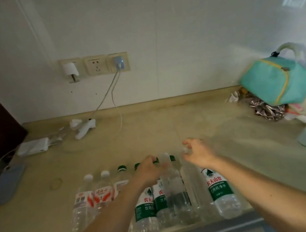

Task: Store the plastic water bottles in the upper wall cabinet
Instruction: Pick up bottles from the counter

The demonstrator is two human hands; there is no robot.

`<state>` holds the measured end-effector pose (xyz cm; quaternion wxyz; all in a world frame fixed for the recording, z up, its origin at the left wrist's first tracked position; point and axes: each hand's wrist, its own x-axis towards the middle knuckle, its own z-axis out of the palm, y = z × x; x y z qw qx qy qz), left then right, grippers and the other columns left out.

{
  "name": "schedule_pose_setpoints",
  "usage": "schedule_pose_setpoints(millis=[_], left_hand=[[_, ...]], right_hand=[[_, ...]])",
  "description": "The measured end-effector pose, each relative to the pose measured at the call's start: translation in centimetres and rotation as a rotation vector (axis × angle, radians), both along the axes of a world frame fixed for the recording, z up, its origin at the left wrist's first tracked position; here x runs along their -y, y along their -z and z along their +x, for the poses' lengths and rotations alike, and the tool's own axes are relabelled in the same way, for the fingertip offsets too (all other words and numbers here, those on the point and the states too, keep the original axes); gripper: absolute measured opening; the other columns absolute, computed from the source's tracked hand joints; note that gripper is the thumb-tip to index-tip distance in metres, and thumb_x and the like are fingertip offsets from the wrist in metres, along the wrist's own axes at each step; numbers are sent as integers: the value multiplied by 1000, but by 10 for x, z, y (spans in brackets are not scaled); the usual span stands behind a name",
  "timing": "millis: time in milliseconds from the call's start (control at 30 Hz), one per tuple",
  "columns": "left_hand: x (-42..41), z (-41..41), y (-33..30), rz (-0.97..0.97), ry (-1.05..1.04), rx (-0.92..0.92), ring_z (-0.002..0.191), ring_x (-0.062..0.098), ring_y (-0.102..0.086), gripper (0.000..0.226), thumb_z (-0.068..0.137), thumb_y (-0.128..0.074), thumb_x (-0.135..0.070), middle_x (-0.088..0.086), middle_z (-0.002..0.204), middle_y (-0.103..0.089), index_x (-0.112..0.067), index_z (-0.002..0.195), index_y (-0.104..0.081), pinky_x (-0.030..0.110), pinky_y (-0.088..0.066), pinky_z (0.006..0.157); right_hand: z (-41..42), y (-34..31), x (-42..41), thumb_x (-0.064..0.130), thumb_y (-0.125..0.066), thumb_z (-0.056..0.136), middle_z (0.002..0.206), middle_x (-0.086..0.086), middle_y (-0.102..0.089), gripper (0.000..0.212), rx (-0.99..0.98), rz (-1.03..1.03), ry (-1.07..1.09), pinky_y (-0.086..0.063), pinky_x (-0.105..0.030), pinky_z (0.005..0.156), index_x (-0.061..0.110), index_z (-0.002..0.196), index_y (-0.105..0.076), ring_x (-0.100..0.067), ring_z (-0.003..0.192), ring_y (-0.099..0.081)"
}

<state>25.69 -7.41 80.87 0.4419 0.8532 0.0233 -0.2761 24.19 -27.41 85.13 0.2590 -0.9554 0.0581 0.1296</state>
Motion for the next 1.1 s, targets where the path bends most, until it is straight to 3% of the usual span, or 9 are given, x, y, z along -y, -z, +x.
schedule_pose_setpoints(millis=[200,333,400,467,633,800,900,1000,1100], left_hand=[[30,4,8,30,-138,57,86,4,-53,71,83,-74,-57,-9,108,-55,-17,135,-49,18,-38,58],[43,9,9,79,-187,16,105,19,-62,57,88,-74,-47,4,120,-62,-12,129,-54,35,-56,88],[43,12,10,52,-180,-8,95,18,-67,42,91,-71,-44,6,108,-69,-9,114,-64,33,-59,84],[38,14,8,19,-184,3,80,12,-68,33,94,-66,-42,6,95,-73,-11,104,-70,23,-57,64],[20,22,-9,-113,-254,48,82,21,-71,29,94,-68,-33,13,93,-77,-6,99,-75,35,-56,78],[4,47,-42,-195,-302,186,100,21,-70,33,91,-75,-34,3,110,-74,-16,117,-71,43,-57,94],[-5,67,-64,-161,-301,353,99,13,-67,29,90,-76,-33,-4,111,-72,-22,116,-69,30,-54,81],[-11,80,-78,-129,-309,493,95,2,-63,33,90,-77,-31,-14,107,-68,-26,120,-65,19,-46,71],[-11,86,-78,-141,-306,560,100,5,-65,42,88,-79,-23,-13,110,-67,-25,126,-61,23,-53,82]], right_hand=[[30,44,15,63,-58,93,143,-5,-60,71,-50,-210,-138,4,-66,120,26,151,-42,-28,145,-40],[44,54,13,70,-52,92,139,-4,-63,70,-62,-248,-161,14,-66,116,25,145,-50,-29,144,-42],[48,54,12,69,-53,92,124,-1,-71,61,-72,-250,-148,11,-65,118,23,130,-61,-26,134,-53],[52,50,11,64,-53,95,104,2,-73,48,-93,-210,-132,4,-65,121,21,110,-68,-23,121,-62],[61,25,9,52,-55,97,74,6,-68,33,-24,-104,-130,-16,-57,121,22,94,-68,-20,102,-64],[80,-27,8,55,-57,96,107,3,-74,36,203,-24,-117,-36,-46,111,25,108,-73,-23,115,-63],[93,-51,6,56,-63,93,135,2,-66,54,312,25,-121,-37,-46,113,23,135,-64,-27,131,-55],[99,-59,-2,46,-74,88,133,-1,-67,55,397,87,-120,-41,-44,110,21,136,-62,-28,128,-55],[103,-49,-11,31,-80,86,133,-4,-65,54,370,208,-119,-44,-39,107,18,136,-61,-26,125,-57]])
